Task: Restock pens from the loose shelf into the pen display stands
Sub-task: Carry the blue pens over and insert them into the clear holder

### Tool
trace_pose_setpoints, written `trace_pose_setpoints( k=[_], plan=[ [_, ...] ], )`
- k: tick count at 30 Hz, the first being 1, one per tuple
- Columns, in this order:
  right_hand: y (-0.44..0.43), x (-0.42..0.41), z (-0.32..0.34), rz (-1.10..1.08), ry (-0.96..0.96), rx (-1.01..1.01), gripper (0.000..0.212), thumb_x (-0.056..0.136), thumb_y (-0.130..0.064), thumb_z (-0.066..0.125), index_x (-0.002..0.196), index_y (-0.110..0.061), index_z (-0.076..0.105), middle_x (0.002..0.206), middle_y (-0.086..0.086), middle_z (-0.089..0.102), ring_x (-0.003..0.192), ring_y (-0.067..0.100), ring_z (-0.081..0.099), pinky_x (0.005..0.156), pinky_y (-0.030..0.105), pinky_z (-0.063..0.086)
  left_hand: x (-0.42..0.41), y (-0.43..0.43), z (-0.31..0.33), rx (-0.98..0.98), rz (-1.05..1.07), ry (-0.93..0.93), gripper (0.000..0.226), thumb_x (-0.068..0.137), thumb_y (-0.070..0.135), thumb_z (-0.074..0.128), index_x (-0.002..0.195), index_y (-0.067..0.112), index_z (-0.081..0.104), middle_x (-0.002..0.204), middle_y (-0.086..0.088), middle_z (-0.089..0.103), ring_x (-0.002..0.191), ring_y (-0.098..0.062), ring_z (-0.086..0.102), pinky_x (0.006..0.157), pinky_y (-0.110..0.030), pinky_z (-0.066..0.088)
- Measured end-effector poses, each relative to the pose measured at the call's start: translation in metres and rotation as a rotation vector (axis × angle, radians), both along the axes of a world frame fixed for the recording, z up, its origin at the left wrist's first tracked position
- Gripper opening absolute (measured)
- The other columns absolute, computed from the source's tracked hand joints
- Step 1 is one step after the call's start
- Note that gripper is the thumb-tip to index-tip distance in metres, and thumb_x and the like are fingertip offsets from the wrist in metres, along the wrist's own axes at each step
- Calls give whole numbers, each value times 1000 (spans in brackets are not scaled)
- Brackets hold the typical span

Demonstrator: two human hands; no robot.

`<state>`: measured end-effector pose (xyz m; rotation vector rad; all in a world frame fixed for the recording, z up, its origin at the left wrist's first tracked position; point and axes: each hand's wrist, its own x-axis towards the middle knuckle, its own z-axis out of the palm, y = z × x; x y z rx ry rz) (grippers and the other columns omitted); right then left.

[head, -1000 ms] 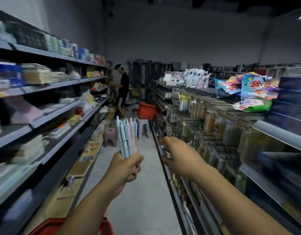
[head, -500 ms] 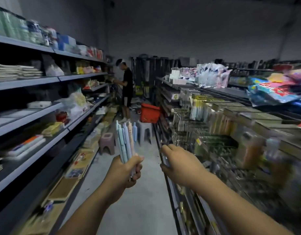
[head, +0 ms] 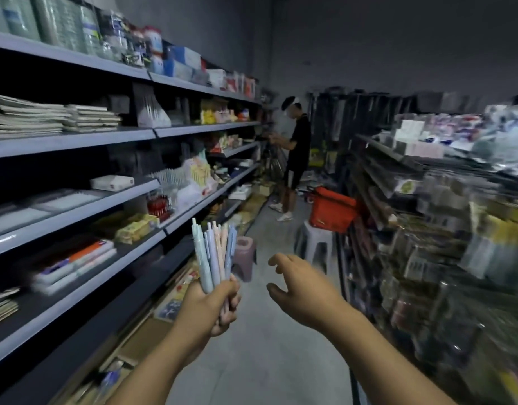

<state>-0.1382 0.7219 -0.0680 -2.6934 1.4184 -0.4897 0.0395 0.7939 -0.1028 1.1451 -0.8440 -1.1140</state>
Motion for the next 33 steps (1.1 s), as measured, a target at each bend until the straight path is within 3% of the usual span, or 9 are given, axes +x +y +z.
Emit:
trace_pose_setpoints(
  k=[7,12,18,21,26,33],
  plan=[
    [-201,63,0,13,1,12,45,97,-39,55,138,-23,43,133,5,54,119,29,55,86,42,52,63,-196,-2,-36,68,31,16,96,10,63,81,7,57,65,-10,47,43,-15,34,39,-16,21],
    [-331,96,-4,44,2,-19,41,96,-40,54,132,-23,45,125,5,55,115,29,57,84,44,54,95,-322,8,-11,60,1,12,96,8,61,84,10,62,64,-8,50,43,-14,34,39,-14,21],
    [-480,141,-25,108,-69,-14,29,96,-38,54,119,-23,48,113,3,57,104,28,58,75,38,51,121,-466,-8,11,135,-25,8,96,7,61,100,4,68,64,-10,56,41,-15,35,41,-16,20],
    [-558,168,-34,176,-98,26,31,95,-35,54,124,-24,49,115,2,56,104,27,58,76,36,48,145,-536,-20,-8,184,-42,14,96,5,60,106,3,68,69,-13,59,41,-16,36,43,-18,20],
    [-675,220,-44,350,-143,130,38,94,-36,55,130,-25,48,124,2,56,109,25,59,83,43,54,183,-631,-28,11,340,28,8,98,5,57,105,2,60,73,-17,61,42,-16,34,40,-15,20],
    [-789,313,-70,548,-202,285,41,96,-37,60,135,-26,51,122,-5,58,105,15,59,82,36,52,249,-723,-52,3,592,83,13,98,13,63,100,1,61,77,-23,64,42,-16,33,41,-16,22]
  ],
)
